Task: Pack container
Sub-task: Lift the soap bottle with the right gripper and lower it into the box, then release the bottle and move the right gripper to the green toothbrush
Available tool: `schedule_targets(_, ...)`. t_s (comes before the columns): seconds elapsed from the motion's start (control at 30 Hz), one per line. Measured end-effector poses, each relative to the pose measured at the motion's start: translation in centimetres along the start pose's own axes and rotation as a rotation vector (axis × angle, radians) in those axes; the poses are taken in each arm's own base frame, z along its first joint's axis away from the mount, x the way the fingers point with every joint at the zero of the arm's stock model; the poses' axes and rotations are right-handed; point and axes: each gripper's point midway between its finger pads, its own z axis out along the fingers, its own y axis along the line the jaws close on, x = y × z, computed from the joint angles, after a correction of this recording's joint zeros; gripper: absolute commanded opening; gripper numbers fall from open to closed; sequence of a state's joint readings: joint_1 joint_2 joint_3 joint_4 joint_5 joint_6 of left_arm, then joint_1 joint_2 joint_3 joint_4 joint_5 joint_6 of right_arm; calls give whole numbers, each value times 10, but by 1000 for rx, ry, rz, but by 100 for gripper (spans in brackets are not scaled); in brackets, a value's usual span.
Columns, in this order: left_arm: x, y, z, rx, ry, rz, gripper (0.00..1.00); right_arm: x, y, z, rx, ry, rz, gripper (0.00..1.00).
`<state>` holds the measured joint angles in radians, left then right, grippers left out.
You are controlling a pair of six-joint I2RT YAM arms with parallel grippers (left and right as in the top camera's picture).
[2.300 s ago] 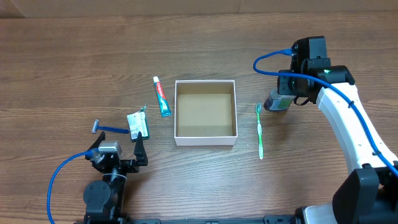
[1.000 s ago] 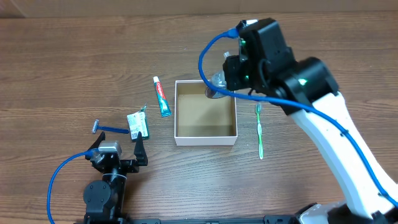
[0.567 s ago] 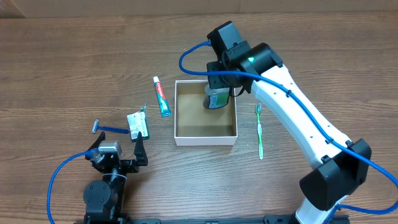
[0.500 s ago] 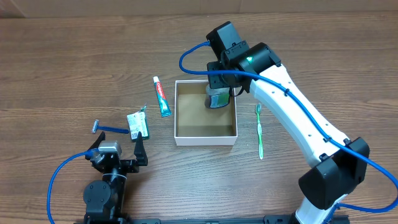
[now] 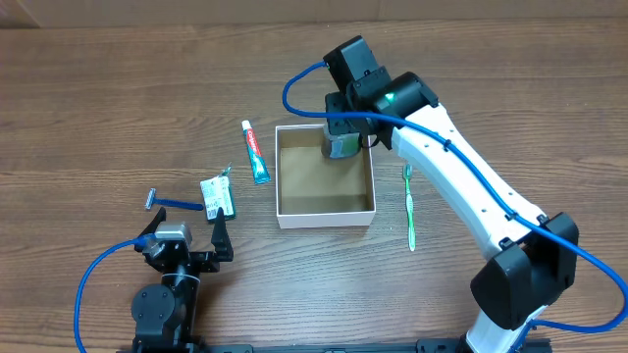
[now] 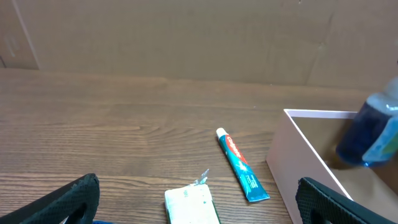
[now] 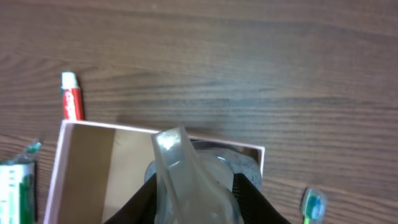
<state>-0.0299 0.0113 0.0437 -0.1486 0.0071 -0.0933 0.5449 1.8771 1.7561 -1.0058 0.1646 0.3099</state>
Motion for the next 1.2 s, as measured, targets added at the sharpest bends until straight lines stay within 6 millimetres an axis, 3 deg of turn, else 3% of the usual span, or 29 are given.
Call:
schedule_targets(0.13,0,0,0,0,0,0,100,3,-1,2,3,8,0,29)
schedule_targets(0.33,0,0,0,0,0,0,100,2,-1,2,4,6,6,58)
schedule_targets(0.47,0,0,0,0,0,0,100,1,0,2,1,0,2,69)
schedule_targets(0.77,0,0,0,0,0,0,100,13,-6,-2,26,54,-5,73)
schedule_targets(1.0,0,0,0,0,0,0,100,11,-19,-41,29,45,11,73)
schedule_targets(1.2,0,0,0,0,0,0,100,21,-70,-96,79,52,99,73)
